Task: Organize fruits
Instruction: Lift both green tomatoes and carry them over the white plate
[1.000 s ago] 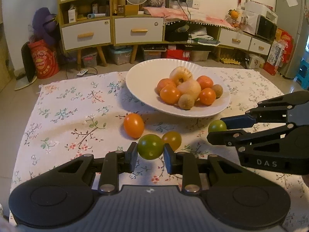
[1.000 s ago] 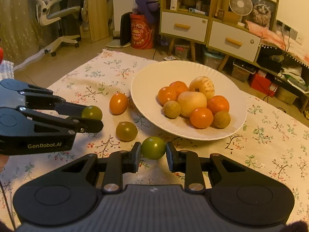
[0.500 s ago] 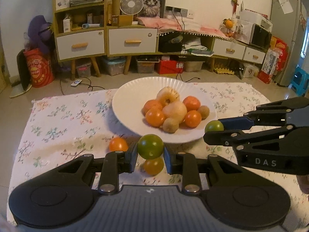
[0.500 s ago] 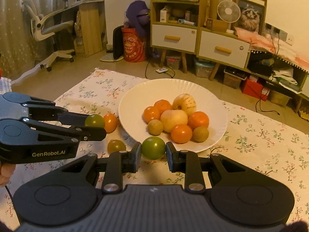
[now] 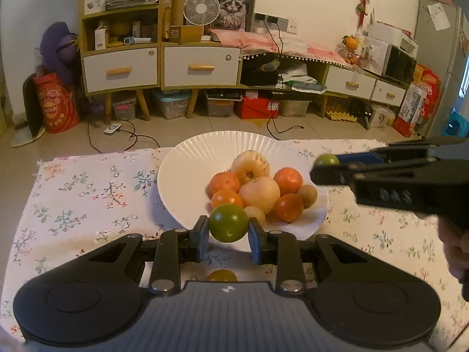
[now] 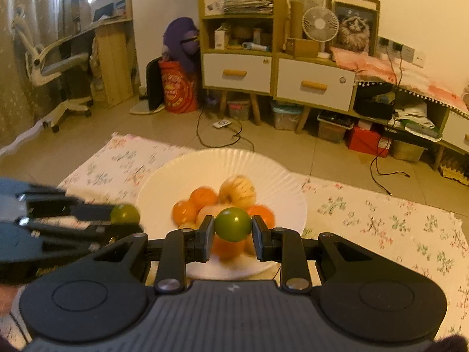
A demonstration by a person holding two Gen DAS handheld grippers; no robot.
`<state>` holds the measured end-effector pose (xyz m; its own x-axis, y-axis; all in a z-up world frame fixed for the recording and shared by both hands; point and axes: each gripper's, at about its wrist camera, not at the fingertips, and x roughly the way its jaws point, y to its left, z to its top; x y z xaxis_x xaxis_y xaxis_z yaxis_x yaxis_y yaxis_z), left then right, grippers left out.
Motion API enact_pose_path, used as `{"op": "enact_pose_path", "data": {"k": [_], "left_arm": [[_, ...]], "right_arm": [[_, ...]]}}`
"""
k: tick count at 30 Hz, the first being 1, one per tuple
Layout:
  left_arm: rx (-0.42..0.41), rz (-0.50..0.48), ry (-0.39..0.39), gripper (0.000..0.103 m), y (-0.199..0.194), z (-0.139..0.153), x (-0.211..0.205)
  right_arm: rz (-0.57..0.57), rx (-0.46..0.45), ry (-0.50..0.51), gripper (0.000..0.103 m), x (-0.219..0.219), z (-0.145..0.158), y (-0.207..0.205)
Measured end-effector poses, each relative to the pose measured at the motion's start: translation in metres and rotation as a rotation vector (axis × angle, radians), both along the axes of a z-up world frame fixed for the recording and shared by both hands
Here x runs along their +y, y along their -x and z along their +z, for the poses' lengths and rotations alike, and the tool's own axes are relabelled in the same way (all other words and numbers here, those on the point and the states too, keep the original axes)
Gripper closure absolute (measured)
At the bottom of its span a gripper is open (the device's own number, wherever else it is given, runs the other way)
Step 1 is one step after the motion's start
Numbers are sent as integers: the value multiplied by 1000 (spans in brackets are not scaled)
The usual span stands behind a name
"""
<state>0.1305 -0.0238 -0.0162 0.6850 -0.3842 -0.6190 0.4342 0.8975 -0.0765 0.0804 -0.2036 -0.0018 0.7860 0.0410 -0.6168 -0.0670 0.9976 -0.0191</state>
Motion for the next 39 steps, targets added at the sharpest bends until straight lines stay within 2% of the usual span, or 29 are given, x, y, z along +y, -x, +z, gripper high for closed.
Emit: {"op": "enact_pose_path", "data": {"k": [15,28,39], "left_arm": [[11,-11,-13,91,-13,-5,-13],[19,-17,-32,91,-22,-8,-17],[20,-15,-45,91,-29,-10,-20]], "right_arm": [[-68,-4,-72,78,-37,-16,-47],[-63,49,-83,78,-38,-34,-63],[-66,70,-114,77,-41,-35,-67]]}}
